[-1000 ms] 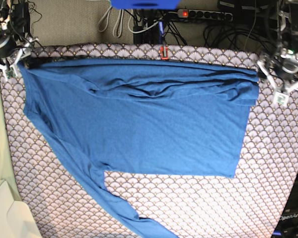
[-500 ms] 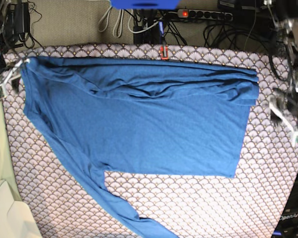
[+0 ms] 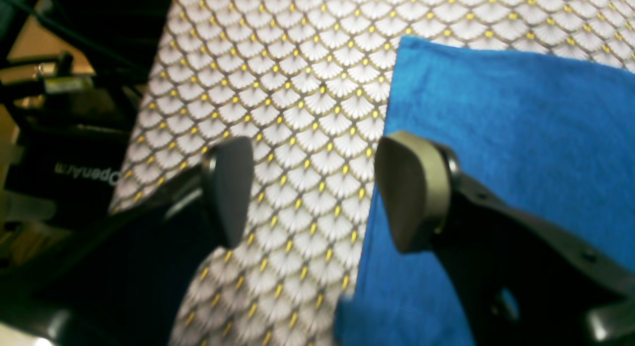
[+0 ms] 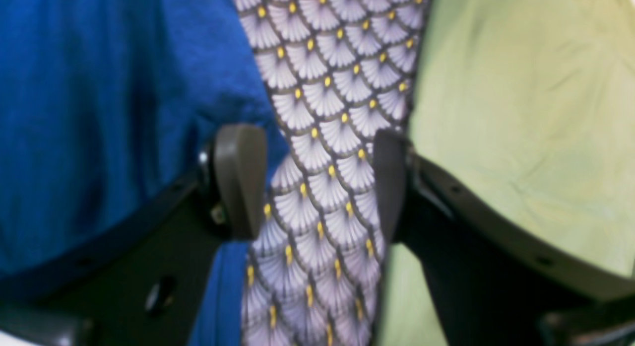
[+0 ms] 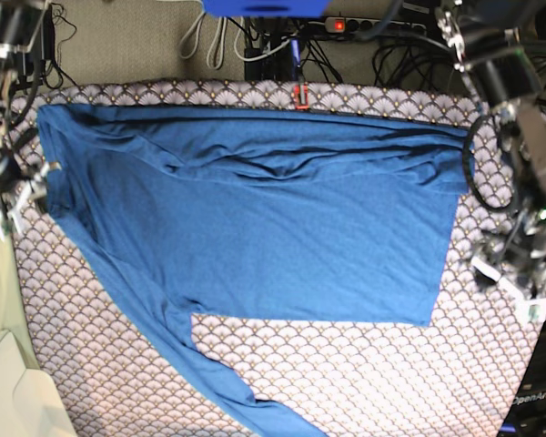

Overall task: Fold the T-shirt properly
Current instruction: 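Release the edge and move both grippers toward the shirt's sleeve corners, then grasp the shirt's side corners near the sleeves with both grippers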

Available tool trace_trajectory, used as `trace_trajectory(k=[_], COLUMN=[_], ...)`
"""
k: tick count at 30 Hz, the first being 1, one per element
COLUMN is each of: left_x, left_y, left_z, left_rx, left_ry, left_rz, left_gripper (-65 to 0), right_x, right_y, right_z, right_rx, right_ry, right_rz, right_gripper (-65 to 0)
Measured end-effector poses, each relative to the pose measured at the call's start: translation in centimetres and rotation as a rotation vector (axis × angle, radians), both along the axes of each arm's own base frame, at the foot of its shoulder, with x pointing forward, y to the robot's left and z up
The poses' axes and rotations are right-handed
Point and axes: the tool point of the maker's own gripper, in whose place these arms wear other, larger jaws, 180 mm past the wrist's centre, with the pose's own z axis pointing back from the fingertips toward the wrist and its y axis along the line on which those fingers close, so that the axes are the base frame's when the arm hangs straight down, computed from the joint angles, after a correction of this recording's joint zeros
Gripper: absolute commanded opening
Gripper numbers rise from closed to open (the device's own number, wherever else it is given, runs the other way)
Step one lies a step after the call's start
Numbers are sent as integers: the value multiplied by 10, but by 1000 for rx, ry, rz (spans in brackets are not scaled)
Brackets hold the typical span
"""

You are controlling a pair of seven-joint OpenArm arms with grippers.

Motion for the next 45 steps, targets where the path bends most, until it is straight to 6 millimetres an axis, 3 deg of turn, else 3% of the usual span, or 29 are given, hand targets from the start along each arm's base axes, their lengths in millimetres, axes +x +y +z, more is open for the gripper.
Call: trace_trajectory(k=[6, 10, 16, 19, 26, 30, 35, 45], left_x=[25, 49, 73, 84, 87, 89, 93, 110], left_y=[-34, -36, -42, -45, -45, -45, -44, -35], left_z=[-27, -39, -56, -61, -74, -71, -69, -104], left_rx=[-29, -67, -96, -116, -131, -132, -138, -231], left_ry=[-33, -30, -1, -1, 2, -11, -48, -40], left_rz=[-104, -105, -114, -117, -109, -111, -108, -24], left_gripper=[-241, -241, -241, -241, -241, -241, -241, -241], right_x=[38, 54, 89, 95, 114, 116, 116, 133], right_y=[12, 22, 35, 31, 54, 71, 77, 93], right_z=[-7, -18, -18, -24, -25, -31, -32, -28], right_rx=[47, 76, 121, 125, 188, 216, 227, 273], right_ry=[4, 40, 44, 77, 69, 74, 75, 63], right_rz=[23, 35, 56, 45, 50, 65, 70, 71], right_gripper=[-269, -269, -269, -269, -269, -269, -269, -269])
